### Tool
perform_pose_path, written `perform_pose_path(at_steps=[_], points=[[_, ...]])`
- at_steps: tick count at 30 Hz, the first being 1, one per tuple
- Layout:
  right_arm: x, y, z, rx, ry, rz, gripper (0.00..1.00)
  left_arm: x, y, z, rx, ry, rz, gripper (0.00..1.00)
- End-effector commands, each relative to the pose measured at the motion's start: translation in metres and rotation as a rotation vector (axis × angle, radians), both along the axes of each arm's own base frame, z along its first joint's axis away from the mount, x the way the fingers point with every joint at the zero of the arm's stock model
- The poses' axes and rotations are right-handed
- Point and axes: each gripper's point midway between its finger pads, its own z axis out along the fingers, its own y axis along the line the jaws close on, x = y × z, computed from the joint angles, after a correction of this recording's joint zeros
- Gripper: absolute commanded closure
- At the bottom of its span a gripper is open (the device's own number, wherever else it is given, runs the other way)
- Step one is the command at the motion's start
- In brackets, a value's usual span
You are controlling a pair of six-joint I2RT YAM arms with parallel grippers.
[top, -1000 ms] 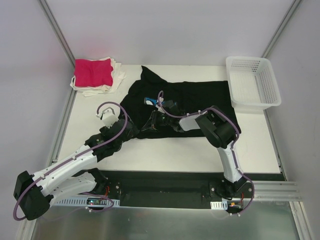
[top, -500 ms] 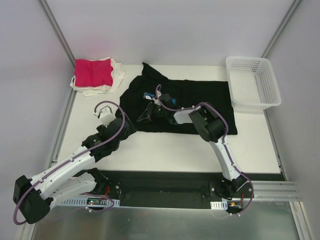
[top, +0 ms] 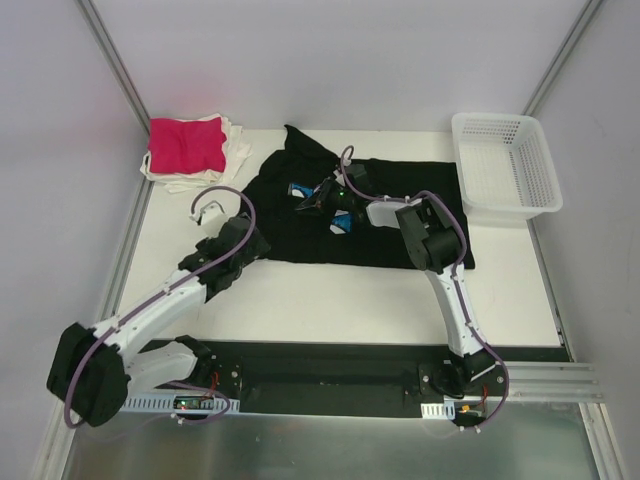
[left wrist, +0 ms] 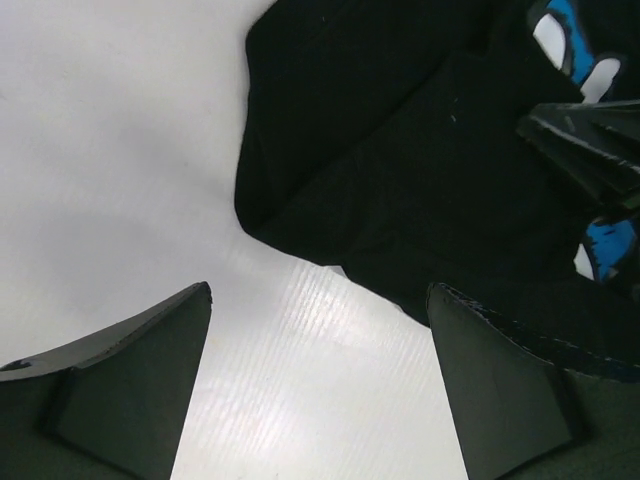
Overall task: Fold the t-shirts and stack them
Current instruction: Fold the flattened tshirt in 1/3 of the way
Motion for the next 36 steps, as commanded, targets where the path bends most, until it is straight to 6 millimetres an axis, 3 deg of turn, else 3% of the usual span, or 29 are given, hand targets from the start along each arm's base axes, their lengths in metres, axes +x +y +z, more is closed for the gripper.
perform_pose_path(at_steps=[1, 6, 16, 23, 29, 31, 36], points=[[0.001, -0.003, 0.013, 0.008, -0.03, 0.0, 0.8, 0.02, -0.022, -0.022, -0.049, 0.025, -0.045, 0.2], [0.005, -0.023, 0.027, 0.04, -0.043, -0.028, 0.8, 0.023, -0.033, -0.049, -0.067, 0.106, -0.047, 0.41], [0.023, -0.078, 0.044, 0.095, -0.049, -0.135, 0.8, 0.015, -0.026, -0.066, -0.039, 0.154, -0.022, 0.4], [0.024, -0.093, 0.046, 0.121, -0.043, -0.159, 0.8, 0.011, -0.01, -0.064, 0.002, 0.152, 0.04, 0.42], [0.026, -0.11, 0.053, 0.146, -0.044, -0.186, 0.8, 0.009, -0.003, -0.068, 0.027, 0.16, 0.081, 0.57], [0.027, -0.119, 0.054, 0.156, -0.042, -0.201, 0.8, 0.013, 0.001, -0.066, 0.055, 0.153, 0.093, 0.55], [0.03, -0.141, 0.07, 0.187, -0.064, -0.246, 0.8, 0.021, 0.005, -0.063, 0.102, 0.156, 0.104, 0.36]])
